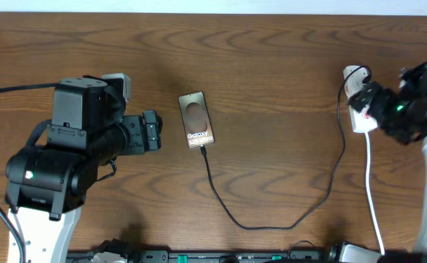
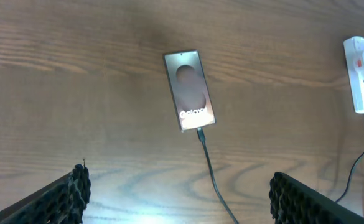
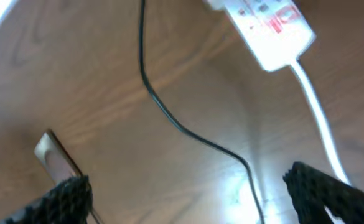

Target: Plug charger to phone and switch on socket

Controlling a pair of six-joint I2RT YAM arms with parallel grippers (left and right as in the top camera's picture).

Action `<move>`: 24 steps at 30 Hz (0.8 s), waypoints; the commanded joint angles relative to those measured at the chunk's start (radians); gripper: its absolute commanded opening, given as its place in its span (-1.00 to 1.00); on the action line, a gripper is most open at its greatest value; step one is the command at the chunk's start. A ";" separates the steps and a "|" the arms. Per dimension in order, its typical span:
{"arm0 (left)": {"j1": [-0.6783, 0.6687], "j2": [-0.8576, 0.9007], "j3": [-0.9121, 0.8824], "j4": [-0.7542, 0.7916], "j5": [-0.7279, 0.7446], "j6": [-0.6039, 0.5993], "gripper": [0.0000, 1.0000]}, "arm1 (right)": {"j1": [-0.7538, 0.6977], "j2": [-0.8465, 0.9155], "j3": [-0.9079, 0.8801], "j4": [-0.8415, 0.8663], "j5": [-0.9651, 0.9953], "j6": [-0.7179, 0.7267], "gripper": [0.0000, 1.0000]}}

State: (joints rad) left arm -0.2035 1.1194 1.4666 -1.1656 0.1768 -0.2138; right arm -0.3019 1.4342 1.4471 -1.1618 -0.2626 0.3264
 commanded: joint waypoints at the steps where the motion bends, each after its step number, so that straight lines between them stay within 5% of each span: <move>1: 0.002 -0.003 0.004 -0.005 -0.013 -0.012 0.82 | -0.053 0.116 0.183 -0.071 0.142 -0.056 0.99; 7: 0.002 -0.003 0.004 -0.005 -0.013 -0.013 0.82 | -0.158 0.240 0.272 -0.038 0.343 0.085 0.99; 24: 0.002 -0.003 0.004 -0.005 -0.013 -0.012 0.82 | -0.205 0.549 0.258 0.102 0.246 0.161 0.99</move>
State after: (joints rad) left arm -0.2035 1.1198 1.4666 -1.1702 0.1764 -0.2138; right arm -0.5102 1.9415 1.7008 -1.0687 -0.0067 0.4309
